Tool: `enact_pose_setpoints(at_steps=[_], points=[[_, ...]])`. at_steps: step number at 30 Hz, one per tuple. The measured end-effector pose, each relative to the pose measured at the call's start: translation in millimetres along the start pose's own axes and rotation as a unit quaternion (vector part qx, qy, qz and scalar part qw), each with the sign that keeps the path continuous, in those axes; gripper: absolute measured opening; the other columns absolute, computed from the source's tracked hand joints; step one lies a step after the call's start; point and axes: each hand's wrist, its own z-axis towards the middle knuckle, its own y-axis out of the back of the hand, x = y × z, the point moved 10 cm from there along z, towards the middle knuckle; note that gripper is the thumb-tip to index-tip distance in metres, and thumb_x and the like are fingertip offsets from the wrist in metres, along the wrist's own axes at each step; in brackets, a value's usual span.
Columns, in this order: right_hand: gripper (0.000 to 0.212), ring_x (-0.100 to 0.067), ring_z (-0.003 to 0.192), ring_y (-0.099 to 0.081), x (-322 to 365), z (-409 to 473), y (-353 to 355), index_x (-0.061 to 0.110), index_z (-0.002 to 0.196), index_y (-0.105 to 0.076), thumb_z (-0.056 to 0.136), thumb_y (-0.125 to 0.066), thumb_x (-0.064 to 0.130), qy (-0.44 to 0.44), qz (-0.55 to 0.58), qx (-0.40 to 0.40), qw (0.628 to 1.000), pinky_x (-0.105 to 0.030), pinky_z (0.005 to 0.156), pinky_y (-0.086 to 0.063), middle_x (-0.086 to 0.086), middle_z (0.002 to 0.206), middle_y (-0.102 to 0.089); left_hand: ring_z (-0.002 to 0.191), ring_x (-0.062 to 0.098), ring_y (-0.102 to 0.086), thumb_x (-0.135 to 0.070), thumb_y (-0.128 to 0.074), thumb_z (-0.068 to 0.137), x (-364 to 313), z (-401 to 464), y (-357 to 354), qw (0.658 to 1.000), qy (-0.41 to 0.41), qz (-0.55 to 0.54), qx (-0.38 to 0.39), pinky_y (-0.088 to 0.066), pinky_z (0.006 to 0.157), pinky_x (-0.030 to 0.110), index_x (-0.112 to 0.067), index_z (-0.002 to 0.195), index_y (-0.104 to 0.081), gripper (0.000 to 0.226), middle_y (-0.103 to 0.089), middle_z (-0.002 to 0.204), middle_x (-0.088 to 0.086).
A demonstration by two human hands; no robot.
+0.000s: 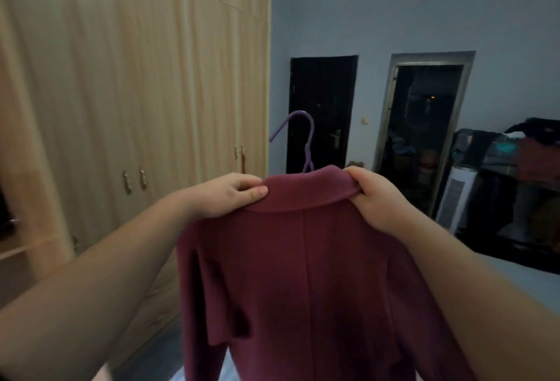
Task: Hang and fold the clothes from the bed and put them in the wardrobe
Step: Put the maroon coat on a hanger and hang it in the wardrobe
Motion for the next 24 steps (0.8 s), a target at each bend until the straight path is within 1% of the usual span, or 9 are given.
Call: enact_pose_setpoints(at_steps=[2,4,6,9,11,13,17,19,24], points=[[0.028,-0.007,0.090,-0.060,16,6,-18,0.032,0.113,-0.057,0.095,-0.049,0.011,0.003,0.001,-0.002,1.000,-0.029,0.078,-0.048,0.010,0.100,-0.066,0.103,0.010,-0.065,-0.044,-0.056,0.095,9,-17,14,0.998,-0.010,0.051,-0.037,-0.050,0.091,0.028,-0.024,0.114,-0.063,0.028,-0.070,0.108,-0.009],[0.031,-0.011,0.093,-0.060,37,15,-33,0.031,0.115,-0.056,0.093,-0.050,0.011,0.016,0.007,-0.004,1.000,-0.031,0.078,-0.048,0.007,0.102,-0.066,0.088,0.014,-0.063,-0.036,-0.061,0.093,9,-39,46,0.982,-0.027,0.130,-0.132,-0.049,0.081,0.032,-0.023,0.102,-0.059,0.015,-0.067,0.095,-0.006],[0.030,-0.012,0.096,-0.061,63,27,-47,0.030,0.117,-0.057,0.092,-0.057,0.013,0.030,0.004,0.012,0.999,-0.029,0.079,-0.046,0.008,0.103,-0.066,0.077,0.019,-0.059,-0.037,-0.061,0.090,9,-74,85,0.944,-0.013,0.220,-0.244,-0.048,0.070,0.034,-0.025,0.092,-0.052,0.015,-0.062,0.082,-0.006],[0.047,-0.009,0.105,-0.062,108,46,-71,0.029,0.126,-0.058,0.082,-0.054,0.013,0.040,0.028,0.087,0.995,-0.032,0.095,-0.049,0.009,0.111,-0.068,0.072,0.022,-0.057,-0.043,-0.060,0.088,26,-137,144,0.891,0.029,0.293,-0.346,-0.044,0.062,0.034,-0.028,0.090,-0.049,0.019,-0.059,0.074,-0.007],[0.057,-0.006,0.112,-0.062,152,64,-84,0.025,0.127,-0.063,0.073,-0.046,0.022,0.046,0.102,0.109,0.988,-0.037,0.105,-0.046,0.010,0.117,-0.069,0.073,0.021,-0.059,-0.048,-0.059,0.088,44,-181,181,0.877,0.049,0.301,-0.372,-0.046,0.064,0.035,-0.030,0.092,-0.050,0.021,-0.060,0.075,-0.008],[0.046,-0.006,0.114,-0.061,204,87,-104,0.028,0.121,-0.068,0.084,-0.046,0.044,0.064,0.138,0.097,0.984,-0.039,0.107,-0.044,0.013,0.118,-0.069,0.076,0.021,-0.061,-0.051,-0.061,0.087,65,-230,216,0.870,0.071,0.292,-0.391,-0.050,0.068,0.037,-0.029,0.094,-0.054,0.024,-0.063,0.078,-0.008],[0.055,-0.022,0.099,-0.062,336,118,-199,0.024,0.102,-0.061,0.089,-0.034,0.070,0.133,-0.010,0.123,0.983,-0.038,0.087,-0.049,0.000,0.106,-0.067,0.080,0.020,-0.062,-0.047,-0.069,0.084,97,-342,288,0.840,0.119,0.274,-0.453,-0.051,0.072,0.037,-0.028,0.093,-0.059,0.023,-0.064,0.081,-0.008],[0.049,-0.027,0.095,-0.062,399,132,-253,0.019,0.098,-0.056,0.092,-0.039,0.065,0.155,-0.001,0.123,0.980,-0.038,0.081,-0.049,-0.004,0.102,-0.066,0.078,0.019,-0.062,-0.046,-0.071,0.082,117,-400,321,0.818,0.155,0.279,-0.477,-0.051,0.070,0.035,-0.031,0.089,-0.057,0.022,-0.063,0.077,-0.009],[0.027,-0.022,0.104,-0.061,549,146,-346,0.017,0.113,-0.059,0.099,-0.051,0.039,0.246,0.110,0.162,0.949,-0.031,0.085,-0.044,-0.002,0.111,-0.066,0.079,0.018,-0.063,-0.048,-0.068,0.082,165,-513,383,0.787,0.226,0.327,-0.472,-0.051,0.070,0.036,-0.031,0.092,-0.054,0.024,-0.064,0.079,-0.008]])
